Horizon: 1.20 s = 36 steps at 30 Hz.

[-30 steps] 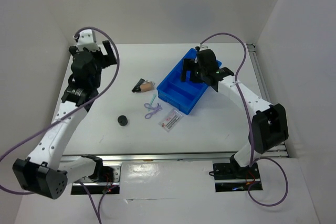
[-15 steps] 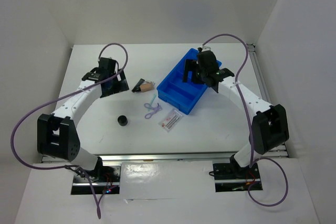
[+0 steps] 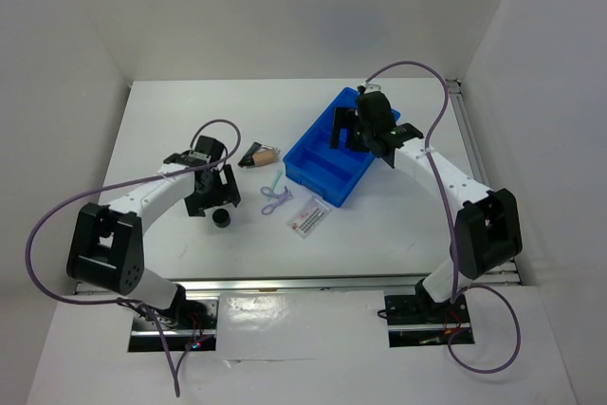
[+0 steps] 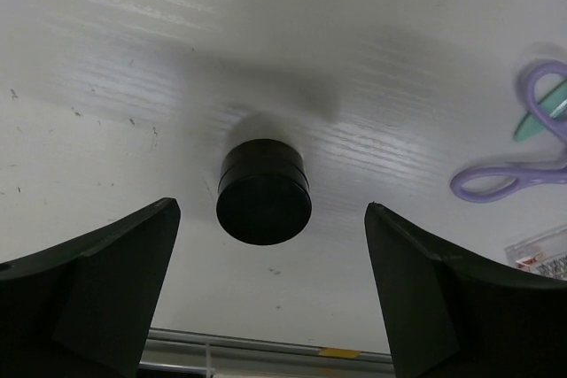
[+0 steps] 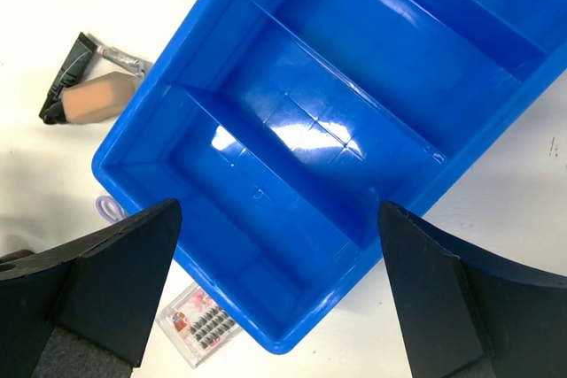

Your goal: Organize the makeup

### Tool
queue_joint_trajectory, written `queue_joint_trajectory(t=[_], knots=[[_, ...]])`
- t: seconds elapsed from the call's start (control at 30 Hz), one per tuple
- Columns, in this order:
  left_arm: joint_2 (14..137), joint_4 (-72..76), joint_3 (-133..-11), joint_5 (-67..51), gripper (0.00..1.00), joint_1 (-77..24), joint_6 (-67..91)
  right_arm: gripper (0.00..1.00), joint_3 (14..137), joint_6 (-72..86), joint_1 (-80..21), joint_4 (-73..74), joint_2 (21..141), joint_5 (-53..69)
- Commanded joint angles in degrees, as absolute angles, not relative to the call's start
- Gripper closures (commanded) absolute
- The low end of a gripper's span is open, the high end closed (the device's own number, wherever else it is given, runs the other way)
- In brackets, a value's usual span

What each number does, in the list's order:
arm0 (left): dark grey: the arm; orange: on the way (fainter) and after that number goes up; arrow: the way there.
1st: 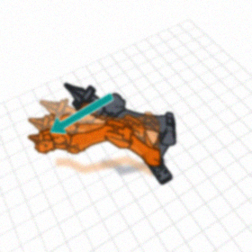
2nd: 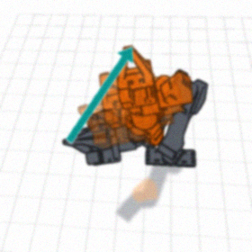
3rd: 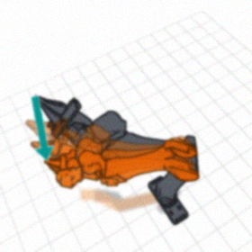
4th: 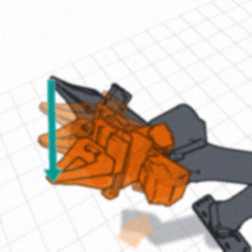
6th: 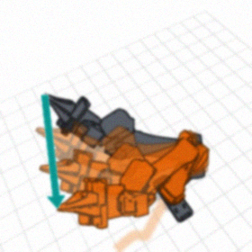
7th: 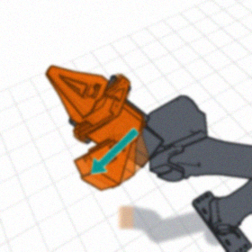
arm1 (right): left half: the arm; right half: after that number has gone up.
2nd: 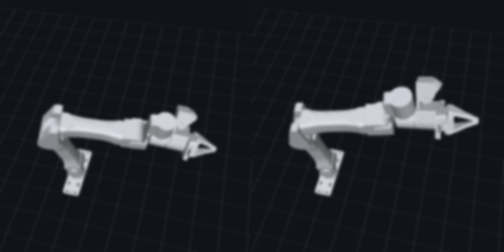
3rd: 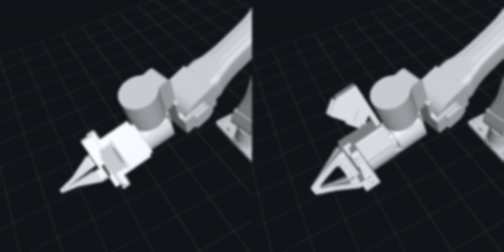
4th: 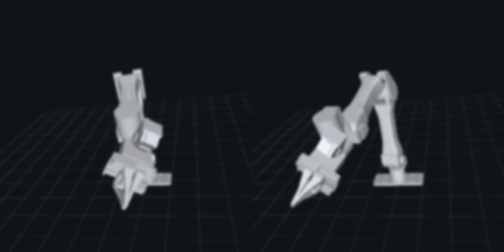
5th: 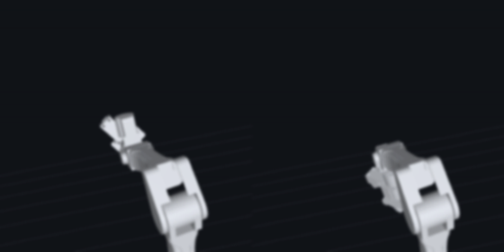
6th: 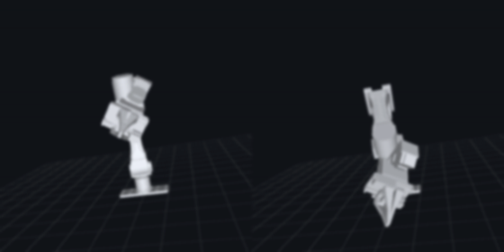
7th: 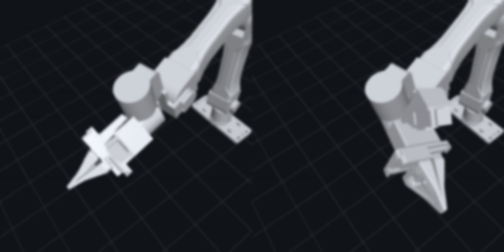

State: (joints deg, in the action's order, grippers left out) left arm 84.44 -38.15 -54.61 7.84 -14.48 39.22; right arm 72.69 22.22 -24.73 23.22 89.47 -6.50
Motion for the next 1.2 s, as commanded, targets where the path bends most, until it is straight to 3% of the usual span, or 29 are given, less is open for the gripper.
queue_joint_trajectory(t=[0.0,0.03,0.07,0.17,0.33,0.43,0.57,0.63,0.7,0.83,1.03,1.17], knots=[[87.01,-39.02,-54.76,10.28,0.01,-15.03,42.71,0.01,73.65,21.88,-25.22,23.03,88.07,-6.15],[87.01,-39.02,-54.76,10.28,0.03,-15.03,42.71,0.01,73.65,21.88,-25.22,23.55,88.07,-6.76],[87.71,-38.24,-54.06,10.28,0.17,-15.55,42.71,0.01,73.65,21.88,-25.22,23.55,87.37,-6.77],[88.42,-37.44,-54.05,11.68,0.29,-15.56,43.95,0.01,73.04,21.88,-25.22,23.55,86.84,-7.29],[90.17,-36.74,-54.58,12.22,0.32,-15.56,44.47,0.01,72.51,21.88,-25.22,23.55,86.31,-7.29],[90.88,-36.74,-54.58,11.69,0.24,-15.56,44.47,0.01,72.51,21.88,-25.22,23.55,86.31,-7.29],[90.88,-35.60,-53.35,10.55,0.28,-15.56,44.47,0.01,71.98,21.88,-25.22,23.55,86.31,-7.82],[90.88,-35.07,-53.35,10.55,0.34,-15.56,44.47,0.01,71.98,21.88,-25.22,23.55,86.31,-7.82],[90.36,-35.07,-53.35,10.02,0.52,-15.56,44.47,0.01,71.98,21.88,-25.22,23.55,86.31,-7.82],[87.64,-37.26,-55.72,9.49,0.70,-15.56,43.86,0.01,71.98,21.88,-25.22,24.08,86.31,-8.43],[84.99,-42.00,-67.22,7.48,0.80,-16.78,38.94,0.01,72.60,21.36,-25.22,25.14,84.56,-10.19],[87.27,-44.64,-78.46,6.16,0.80,-19.77,36.65,0.01,72.60,21.36,-25.22,26.80,81.74,-12.65]])
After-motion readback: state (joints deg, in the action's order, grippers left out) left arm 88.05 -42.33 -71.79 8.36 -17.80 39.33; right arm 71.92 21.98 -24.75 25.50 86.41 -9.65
